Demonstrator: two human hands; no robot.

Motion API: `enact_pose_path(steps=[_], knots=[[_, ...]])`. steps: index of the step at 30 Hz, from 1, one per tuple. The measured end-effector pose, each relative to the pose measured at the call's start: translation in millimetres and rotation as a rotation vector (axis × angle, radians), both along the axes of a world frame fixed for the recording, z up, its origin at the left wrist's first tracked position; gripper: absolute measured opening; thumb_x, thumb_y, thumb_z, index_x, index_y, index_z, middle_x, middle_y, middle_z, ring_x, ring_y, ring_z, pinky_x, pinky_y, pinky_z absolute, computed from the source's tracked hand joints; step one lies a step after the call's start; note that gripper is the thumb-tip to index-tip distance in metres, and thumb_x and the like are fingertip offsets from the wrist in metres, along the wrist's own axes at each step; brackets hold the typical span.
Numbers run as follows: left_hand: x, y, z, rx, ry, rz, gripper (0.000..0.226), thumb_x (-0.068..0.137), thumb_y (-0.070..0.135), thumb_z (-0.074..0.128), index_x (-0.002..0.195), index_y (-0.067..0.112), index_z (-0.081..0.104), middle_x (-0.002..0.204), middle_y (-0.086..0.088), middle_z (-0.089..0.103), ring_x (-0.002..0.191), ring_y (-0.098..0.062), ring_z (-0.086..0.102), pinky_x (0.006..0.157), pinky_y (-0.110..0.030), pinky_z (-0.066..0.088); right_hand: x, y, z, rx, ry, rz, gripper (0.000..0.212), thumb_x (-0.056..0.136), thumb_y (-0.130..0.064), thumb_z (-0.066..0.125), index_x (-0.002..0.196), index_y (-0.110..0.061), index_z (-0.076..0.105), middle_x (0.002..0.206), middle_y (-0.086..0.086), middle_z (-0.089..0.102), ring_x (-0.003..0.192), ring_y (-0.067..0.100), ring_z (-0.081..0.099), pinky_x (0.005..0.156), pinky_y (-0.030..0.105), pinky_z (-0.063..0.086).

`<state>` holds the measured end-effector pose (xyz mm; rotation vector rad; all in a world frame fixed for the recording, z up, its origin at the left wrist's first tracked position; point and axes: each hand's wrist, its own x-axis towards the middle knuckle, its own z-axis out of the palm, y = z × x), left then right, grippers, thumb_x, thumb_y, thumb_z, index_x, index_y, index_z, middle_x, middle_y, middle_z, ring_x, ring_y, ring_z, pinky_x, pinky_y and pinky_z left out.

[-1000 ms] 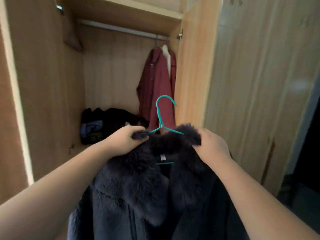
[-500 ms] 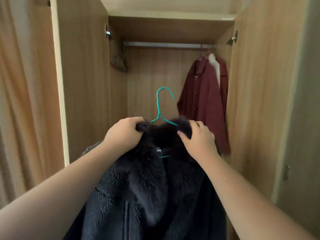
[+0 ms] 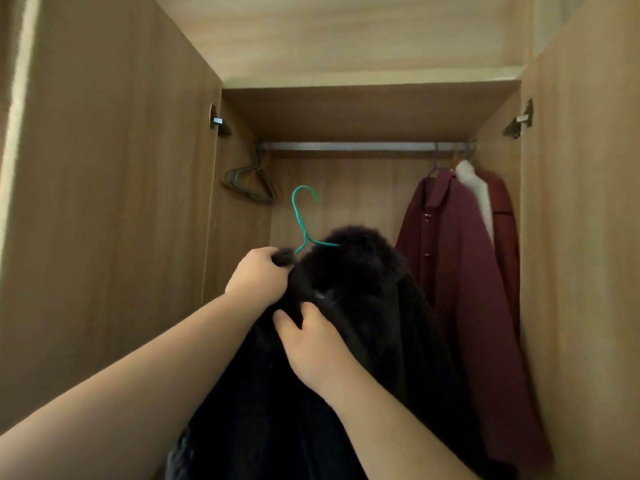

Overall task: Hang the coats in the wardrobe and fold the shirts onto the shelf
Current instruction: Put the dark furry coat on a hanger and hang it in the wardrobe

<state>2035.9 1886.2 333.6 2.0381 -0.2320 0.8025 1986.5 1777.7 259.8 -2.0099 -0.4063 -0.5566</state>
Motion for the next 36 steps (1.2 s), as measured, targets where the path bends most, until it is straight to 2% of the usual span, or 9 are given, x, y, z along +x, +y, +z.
enact_pose_path(steps=[5,8,14,17,20,22,25,30,36], knots=[[29,-51,24,-0.455,0.236,-0.332,0.009,0.096,0.021,0.061,0.098,0.011,0.060,0.089,-0.007,0.066,0.074,-0.017,0.062,0.062,-0.029,0.050,77,-26,22,0.265,0.091,-0.010,0.087,0.064,-0.082,0.048,0.133,-0.030,0.043,0.129,-0.011,0.056,0.120,0.016,0.055,0.100,0.046,0.050],[53,-74,29,-0.689,0.397,-0.608,0.031,0.100,0.035,0.052,0.101,0.006,0.065,0.097,-0.011,0.071,0.082,-0.021,0.067,0.063,-0.029,0.050,111,-52,31,0.331,0.086,-0.033,0.091,0.061,-0.081,0.057,0.135,-0.031,0.040,0.128,-0.011,0.059,0.118,0.014,0.058,0.101,0.044,0.050],[137,-111,28,-0.953,0.332,-0.866,0.046,0.103,0.041,0.038,0.117,0.006,0.065,0.108,-0.018,0.070,0.091,-0.027,0.070,0.061,-0.030,0.055,179,-98,53,0.322,0.033,-0.029,0.118,0.038,-0.073,0.085,0.140,-0.033,0.042,0.126,-0.010,0.065,0.116,0.013,0.062,0.102,0.041,0.049],[168,-114,24,-0.918,0.320,-1.010,0.040,0.103,0.031,0.036,0.120,0.006,0.062,0.109,-0.020,0.070,0.092,-0.032,0.071,0.069,-0.038,0.059,201,-114,73,0.378,0.027,-0.066,0.071,0.053,-0.023,0.076,0.121,-0.012,0.057,0.095,0.011,0.072,0.086,0.024,0.071,0.075,0.036,0.057],[193,-95,26,-0.652,0.387,-1.174,0.033,0.102,0.018,0.037,0.125,0.011,0.059,0.119,-0.020,0.067,0.109,-0.041,0.065,0.091,-0.051,0.053,215,-131,91,0.339,0.005,-0.136,0.033,0.063,-0.002,0.060,0.095,-0.001,0.065,0.065,0.012,0.065,0.055,0.022,0.065,0.050,0.025,0.046],[218,-77,33,-0.501,0.334,-1.132,0.032,0.098,0.008,0.038,0.117,0.009,0.064,0.107,-0.016,0.073,0.097,-0.033,0.071,0.080,-0.045,0.058,221,-140,105,0.261,-0.003,-0.182,0.017,0.063,0.006,0.058,0.068,-0.007,0.067,0.050,0.004,0.058,0.042,0.015,0.057,0.043,0.018,0.039],[265,-62,40,-0.512,0.226,-0.924,0.029,0.096,0.004,0.037,0.094,0.008,0.066,0.074,-0.005,0.072,0.061,-0.019,0.064,0.055,-0.028,0.053,230,-160,125,0.097,-0.018,-0.364,0.035,0.065,0.011,0.061,0.041,-0.013,0.052,0.045,0.002,0.047,0.040,0.013,0.047,0.043,0.020,0.031],[339,-79,54,-0.552,0.225,-0.861,0.019,0.097,0.002,0.044,0.101,0.012,0.060,0.095,-0.010,0.066,0.078,-0.020,0.059,0.065,-0.032,0.049,241,-190,147,-0.168,-0.121,-0.591,0.038,0.065,0.010,0.063,0.047,-0.018,0.045,0.042,-0.011,0.047,0.042,-0.004,0.039,0.046,0.022,0.032],[382,-113,89,-0.570,0.184,-0.936,0.016,0.097,0.003,0.048,0.101,0.016,0.056,0.101,-0.007,0.064,0.087,-0.019,0.060,0.065,-0.033,0.052,260,-206,175,-0.402,-0.223,-0.752,0.048,0.075,0.015,0.060,0.050,-0.022,0.043,0.039,-0.012,0.046,0.046,-0.003,0.043,0.048,0.014,0.034]])
